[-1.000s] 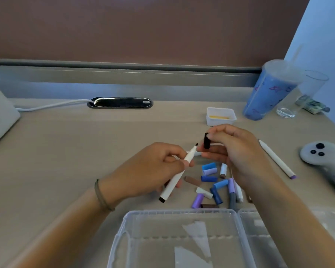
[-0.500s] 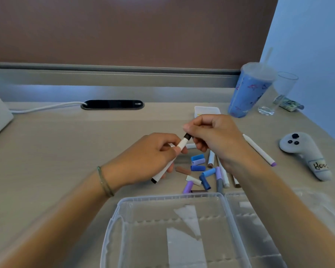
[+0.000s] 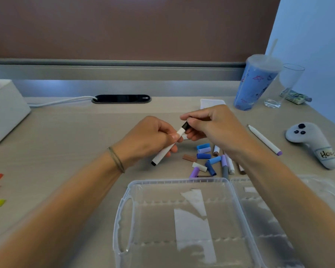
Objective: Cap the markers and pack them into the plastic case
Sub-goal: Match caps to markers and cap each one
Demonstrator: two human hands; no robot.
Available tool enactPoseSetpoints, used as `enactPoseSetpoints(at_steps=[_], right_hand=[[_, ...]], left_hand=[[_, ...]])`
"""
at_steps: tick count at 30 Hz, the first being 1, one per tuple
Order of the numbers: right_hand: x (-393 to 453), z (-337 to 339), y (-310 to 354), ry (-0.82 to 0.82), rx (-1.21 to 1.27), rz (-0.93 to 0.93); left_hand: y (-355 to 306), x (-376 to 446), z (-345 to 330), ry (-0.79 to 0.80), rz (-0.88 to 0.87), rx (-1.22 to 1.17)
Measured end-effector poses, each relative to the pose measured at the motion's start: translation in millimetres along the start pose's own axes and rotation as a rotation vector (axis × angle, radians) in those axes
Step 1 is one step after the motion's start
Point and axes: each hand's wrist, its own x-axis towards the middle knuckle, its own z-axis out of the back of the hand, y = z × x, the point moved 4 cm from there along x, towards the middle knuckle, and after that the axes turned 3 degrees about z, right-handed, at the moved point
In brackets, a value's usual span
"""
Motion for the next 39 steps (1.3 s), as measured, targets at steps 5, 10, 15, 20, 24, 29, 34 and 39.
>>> enactPoseSetpoints(at_steps=[5,10,15,20,24,29,34,39], right_hand=[[15.0,46.6,-12.9,-0.014,-0.14,-0.113],[15.3,69.0,-30.5,-0.04,-0.259,-0.188],[10.9,71.7,-30.5,0.026,-0.313,-0.228],[8.2,67.6,-26.5,0.149,-0.396,-0.212],[2.9,65.5,-23.0,0.286,-0.505,-0.233],[2.3,69.4,-15.4,0.304,-0.651,-0.21],[0.3,47.9,-10.3,0.388,-0.624,-0.162],[3.9,46.9,-12.5,0.39,-0.62,-0.117]], left_hand=[[11.2,15.0,20.5,-0.219,-0.012,0.415],[33.5,19.2,21.5,-0.285,0.094,0.508],[32.4,14.2,7.7,-0.277,0.075,0.627],[3.7,22.7,-4.5,-0.36,-0.145,0.706],[-19.9,50.4,-41.6,-0.243,-0.293,0.727],[-18.9,75.2,-61.1,-0.144,-0.249,0.774],[-15.7,76.3,-54.7,-0.15,-0.259,0.726],[-14.7,60.0,-34.2,-0.15,-0.2,0.451]])
